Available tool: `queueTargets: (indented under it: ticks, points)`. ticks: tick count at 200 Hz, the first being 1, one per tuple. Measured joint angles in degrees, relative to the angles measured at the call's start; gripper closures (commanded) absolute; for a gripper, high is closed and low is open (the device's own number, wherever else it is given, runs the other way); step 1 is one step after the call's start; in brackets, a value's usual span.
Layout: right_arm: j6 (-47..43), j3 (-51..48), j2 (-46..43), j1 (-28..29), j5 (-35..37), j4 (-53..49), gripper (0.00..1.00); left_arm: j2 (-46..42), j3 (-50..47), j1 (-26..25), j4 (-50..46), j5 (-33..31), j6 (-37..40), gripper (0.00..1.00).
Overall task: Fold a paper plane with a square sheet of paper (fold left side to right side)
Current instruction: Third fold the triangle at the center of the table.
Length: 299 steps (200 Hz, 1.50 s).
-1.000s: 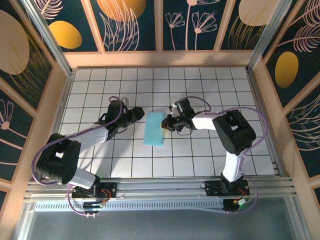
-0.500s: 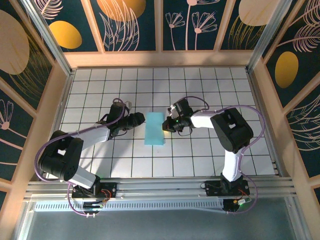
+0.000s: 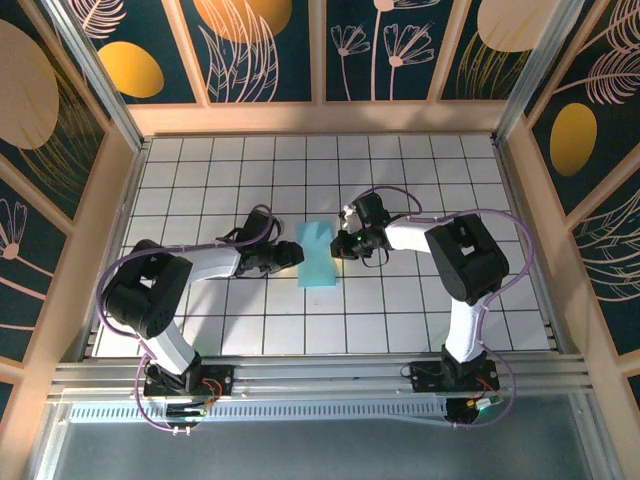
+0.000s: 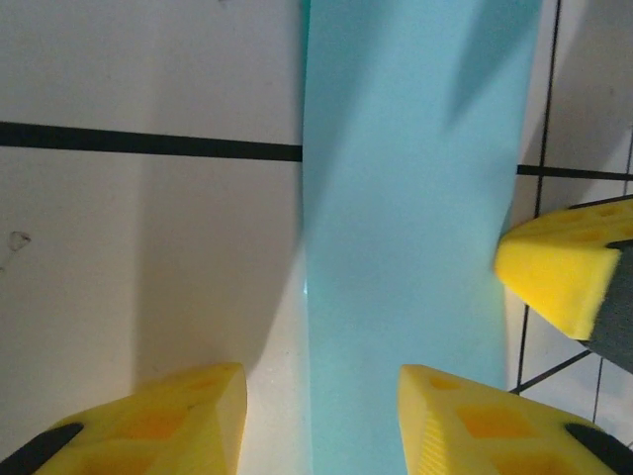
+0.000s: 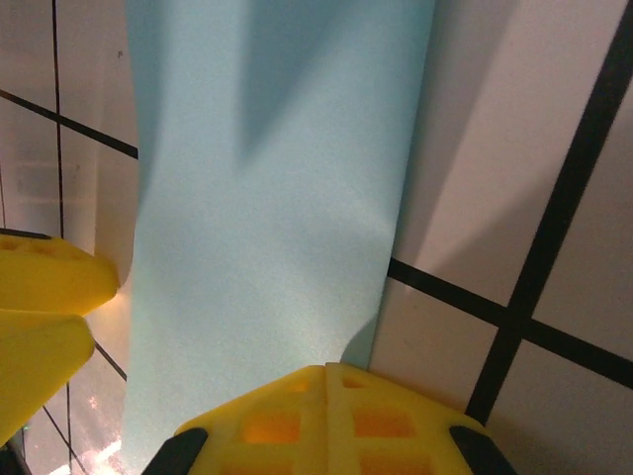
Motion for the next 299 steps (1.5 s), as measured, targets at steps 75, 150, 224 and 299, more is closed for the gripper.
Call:
queueTargets:
  ticks: [75,150,224,299]
  points:
    - [-0.4,0.1,0.0,0.0,0.3,-0.2,1.00,2.0,1.7,-0.1,-0.6,1.0,0.2,0.68]
    - [-0.4,0.1,0.0,0.0,0.4,-0.2,1.00,3.0,2.3,-0.2,-0.4,1.6,0.2,0.72]
    - [-0.4,0.1,0.0,0.0,0.4,-0.2,1.00,3.4,2.3,-0.5,0.7,2.3,-1.0,0.74]
    - [-0.4,0.1,0.0,0.0,0.4,-0.2,1.00,3.3,1.3,-1.4,2.9,2.4,-5.2,0.78]
